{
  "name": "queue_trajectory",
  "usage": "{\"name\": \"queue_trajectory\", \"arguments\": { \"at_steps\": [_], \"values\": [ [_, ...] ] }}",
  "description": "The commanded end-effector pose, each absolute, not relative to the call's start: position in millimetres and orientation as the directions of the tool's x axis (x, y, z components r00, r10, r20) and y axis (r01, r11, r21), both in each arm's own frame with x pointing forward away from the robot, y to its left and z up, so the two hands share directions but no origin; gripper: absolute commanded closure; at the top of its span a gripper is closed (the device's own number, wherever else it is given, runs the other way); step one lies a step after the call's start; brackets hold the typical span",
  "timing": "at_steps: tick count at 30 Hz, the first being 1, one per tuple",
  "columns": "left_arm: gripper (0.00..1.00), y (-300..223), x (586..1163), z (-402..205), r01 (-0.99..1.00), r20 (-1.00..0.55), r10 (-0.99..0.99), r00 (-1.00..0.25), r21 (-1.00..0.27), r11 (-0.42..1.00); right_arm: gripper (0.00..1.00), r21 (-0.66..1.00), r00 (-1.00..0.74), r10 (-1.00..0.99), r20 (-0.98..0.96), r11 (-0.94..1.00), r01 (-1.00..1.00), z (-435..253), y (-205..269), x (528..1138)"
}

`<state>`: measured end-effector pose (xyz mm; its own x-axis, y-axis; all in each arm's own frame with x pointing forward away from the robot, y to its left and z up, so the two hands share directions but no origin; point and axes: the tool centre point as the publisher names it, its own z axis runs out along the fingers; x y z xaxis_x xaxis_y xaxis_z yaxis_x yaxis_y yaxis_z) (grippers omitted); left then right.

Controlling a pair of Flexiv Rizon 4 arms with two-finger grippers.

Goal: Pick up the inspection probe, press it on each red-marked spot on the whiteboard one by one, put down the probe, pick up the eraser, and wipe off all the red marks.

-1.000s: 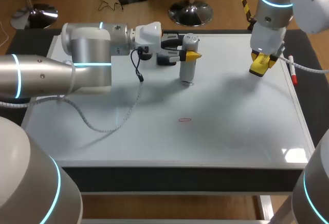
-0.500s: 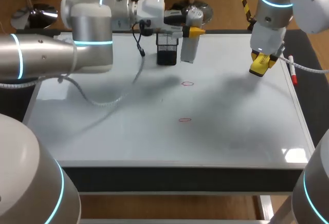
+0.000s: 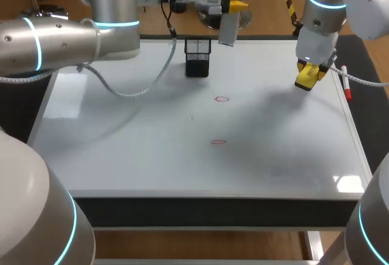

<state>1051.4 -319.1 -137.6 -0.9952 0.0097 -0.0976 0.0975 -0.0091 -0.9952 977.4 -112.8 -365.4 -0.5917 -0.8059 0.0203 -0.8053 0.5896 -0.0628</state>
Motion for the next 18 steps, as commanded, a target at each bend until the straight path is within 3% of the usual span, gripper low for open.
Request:
{"name": "queue_trajectory", "arguments": {
  "at_steps": [1, 18],
  "values": [
    [1.0, -325, 1073, -136, 0.083, -0.084, 0.069, -0.994, -0.996, -0.011, 1.0, -0.063, -0.59, -0.807, 0.023, 0.588, -0.806, -365, -113, 978],
    [1.0, -328, 1101, -145, 0.047, -0.048, 0.066, -0.997, -0.999, -0.026, 1.0, -0.063, -0.59, -0.807, 0.023, 0.588, -0.806, -365, -113, 978]
  ]
}}
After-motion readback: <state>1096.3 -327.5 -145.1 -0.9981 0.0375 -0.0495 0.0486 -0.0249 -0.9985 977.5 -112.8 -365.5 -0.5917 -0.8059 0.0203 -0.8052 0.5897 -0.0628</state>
